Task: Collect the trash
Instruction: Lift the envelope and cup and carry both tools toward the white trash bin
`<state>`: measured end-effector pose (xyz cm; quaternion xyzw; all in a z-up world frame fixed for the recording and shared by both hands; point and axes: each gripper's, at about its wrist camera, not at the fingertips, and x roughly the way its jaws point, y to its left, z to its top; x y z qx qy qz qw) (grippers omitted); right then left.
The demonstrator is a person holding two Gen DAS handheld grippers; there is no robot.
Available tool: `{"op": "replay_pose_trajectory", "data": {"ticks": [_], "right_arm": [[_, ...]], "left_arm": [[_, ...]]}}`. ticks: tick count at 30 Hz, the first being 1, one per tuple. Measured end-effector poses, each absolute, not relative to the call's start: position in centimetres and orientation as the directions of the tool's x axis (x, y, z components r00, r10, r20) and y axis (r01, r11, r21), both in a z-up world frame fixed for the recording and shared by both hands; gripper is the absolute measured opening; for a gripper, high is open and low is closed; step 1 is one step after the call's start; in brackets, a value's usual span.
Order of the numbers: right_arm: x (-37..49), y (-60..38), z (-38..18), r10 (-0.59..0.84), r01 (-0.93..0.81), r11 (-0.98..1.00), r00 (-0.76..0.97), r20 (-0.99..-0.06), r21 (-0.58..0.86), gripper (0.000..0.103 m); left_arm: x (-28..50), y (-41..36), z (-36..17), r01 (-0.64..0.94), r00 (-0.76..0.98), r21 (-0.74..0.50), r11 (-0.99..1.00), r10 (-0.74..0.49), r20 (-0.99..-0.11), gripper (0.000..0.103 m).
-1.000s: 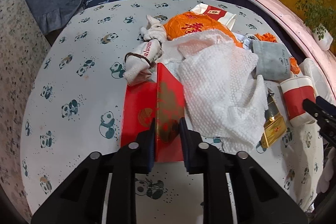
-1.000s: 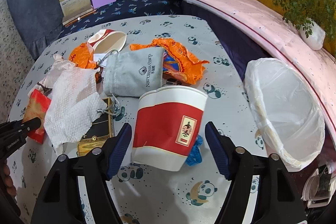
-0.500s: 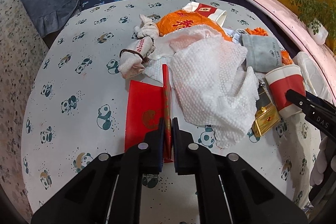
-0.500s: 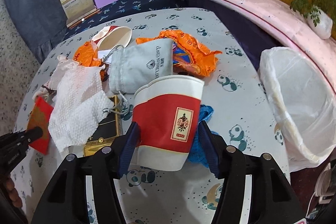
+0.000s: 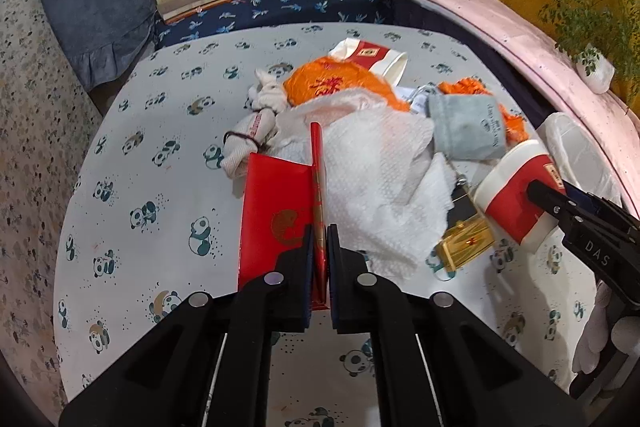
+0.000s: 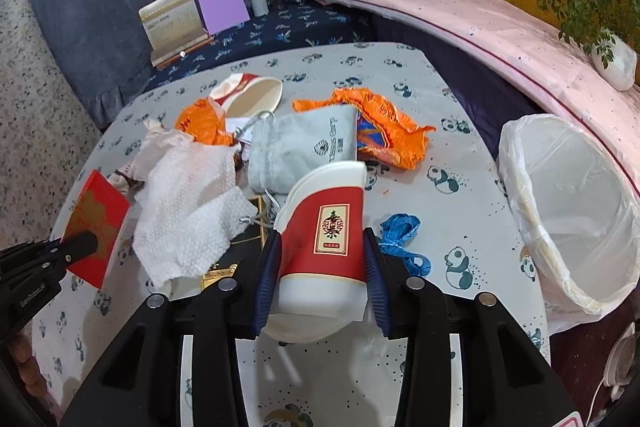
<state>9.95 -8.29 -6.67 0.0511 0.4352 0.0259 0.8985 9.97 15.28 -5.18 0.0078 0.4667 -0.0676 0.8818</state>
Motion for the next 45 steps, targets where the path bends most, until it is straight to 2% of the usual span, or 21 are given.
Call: {"op": "replay_pose_trajectory", "data": {"ticks": [8, 9, 12, 19, 23, 25, 27, 29, 39, 45], "right_arm": [[9.1, -9.6, -4.7, 0.104, 0.003, 0.990, 0.654, -0.749, 0.141, 0.027], [9.0, -9.7, -4.6, 0.106, 0.004, 0.990, 0.656, -0.747, 0.143, 0.023], [8.4, -10.3, -4.1, 0.124, 0.002, 0.986, 0.667, -0.735, 0.168, 0.003], [7.8, -12.4, -5.0, 0.160, 0.024, 0.974, 0.638, -0.754, 0.227, 0.002], [7.5, -12.9, -5.7, 0.204, 0.020, 0.962, 0.617, -0.760, 0.274, 0.007], [7.5, -12.9, -6.0, 0.212, 0.019, 0.959, 0.610, -0.764, 0.281, 0.014], [7.5, -12.8, -6.3, 0.210, 0.025, 0.959, 0.605, -0.768, 0.282, 0.038], [7.3, -12.8, -6.7, 0.200, 0.033, 0.961, 0.606, -0.770, 0.275, 0.045], [7.3, -12.7, -10.3, 0.197, 0.028, 0.968, 0.528, -0.826, 0.249, 0.067], [5.7, -13.3, -10.6, 0.260, 0.003, 0.955, 0.476, -0.840, 0.297, 0.072]], "left_arm": [[9.0, 13.3, -2.6, 0.166, 0.594, -0.062, 0.984, -0.150, -0.790, 0.005], [8.9, 13.0, -2.3, 0.173, 0.597, -0.064, 0.983, -0.157, -0.787, 0.005], [8.5, 12.2, -1.7, 0.187, 0.606, -0.070, 0.980, -0.171, -0.777, 0.005], [8.0, 10.2, -1.4, 0.218, 0.604, -0.069, 0.973, -0.190, -0.774, 0.005], [7.8, 9.7, -1.9, 0.223, 0.590, -0.070, 0.972, -0.192, -0.784, 0.005], [7.8, 9.7, -2.2, 0.222, 0.583, -0.070, 0.972, -0.190, -0.790, 0.005], [7.7, 9.9, -2.4, 0.220, 0.576, -0.073, 0.973, -0.190, -0.795, 0.005], [7.7, 9.9, -2.6, 0.217, 0.572, -0.074, 0.973, -0.189, -0.798, 0.005], [7.5, 9.8, -3.2, 0.230, 0.549, -0.091, 0.969, -0.206, -0.810, 0.005], [7.2, 9.6, -3.3, 0.240, 0.540, -0.095, 0.966, -0.214, -0.814, 0.006]]}}
